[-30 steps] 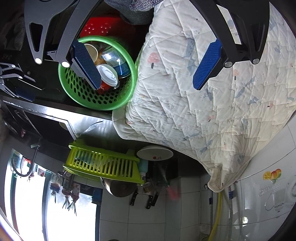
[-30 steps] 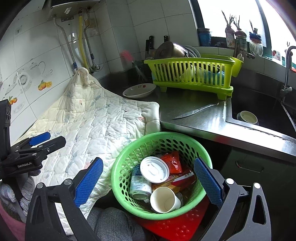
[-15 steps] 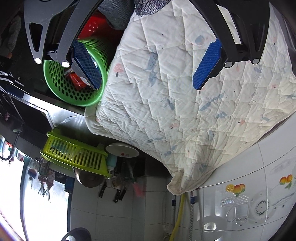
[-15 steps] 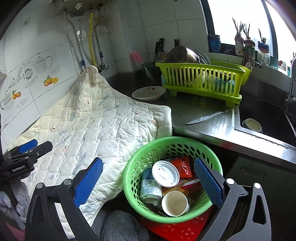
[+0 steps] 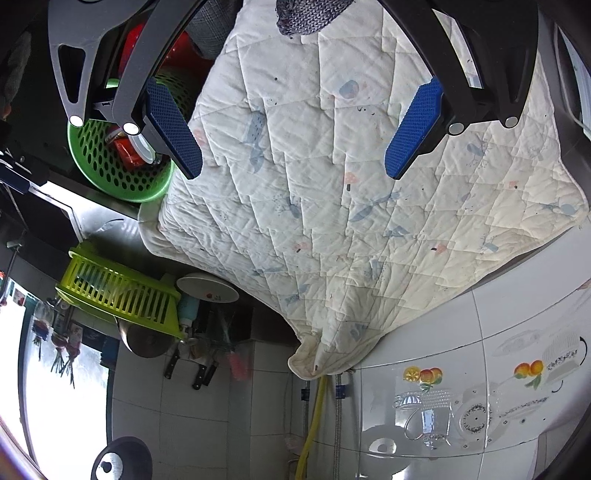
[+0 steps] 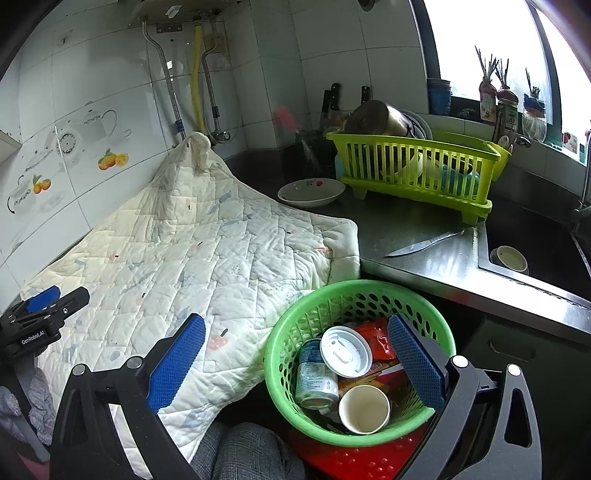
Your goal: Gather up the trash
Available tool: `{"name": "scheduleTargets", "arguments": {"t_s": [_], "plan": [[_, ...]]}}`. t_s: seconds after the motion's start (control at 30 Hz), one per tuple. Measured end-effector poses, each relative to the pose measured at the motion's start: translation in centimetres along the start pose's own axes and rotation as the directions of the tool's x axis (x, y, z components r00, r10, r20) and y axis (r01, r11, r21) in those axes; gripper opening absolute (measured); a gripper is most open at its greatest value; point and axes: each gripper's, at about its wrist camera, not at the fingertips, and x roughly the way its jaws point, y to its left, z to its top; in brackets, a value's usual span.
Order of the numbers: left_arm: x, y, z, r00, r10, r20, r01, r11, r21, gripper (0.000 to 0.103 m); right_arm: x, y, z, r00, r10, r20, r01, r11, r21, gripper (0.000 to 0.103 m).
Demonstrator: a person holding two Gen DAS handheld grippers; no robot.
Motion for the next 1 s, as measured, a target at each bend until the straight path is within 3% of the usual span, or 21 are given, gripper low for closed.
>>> {"name": "scheduleTargets", "arguments": {"t_s": [1.0], "plan": [[-1.8,0.3,0.2,0.997,0.037,0.074,-0.037,0.999,0.006,0.098,-0.1,1.5,0.2,1.000,-0.017,0.026,0.019,0.999,-0.049,0.096]]}}
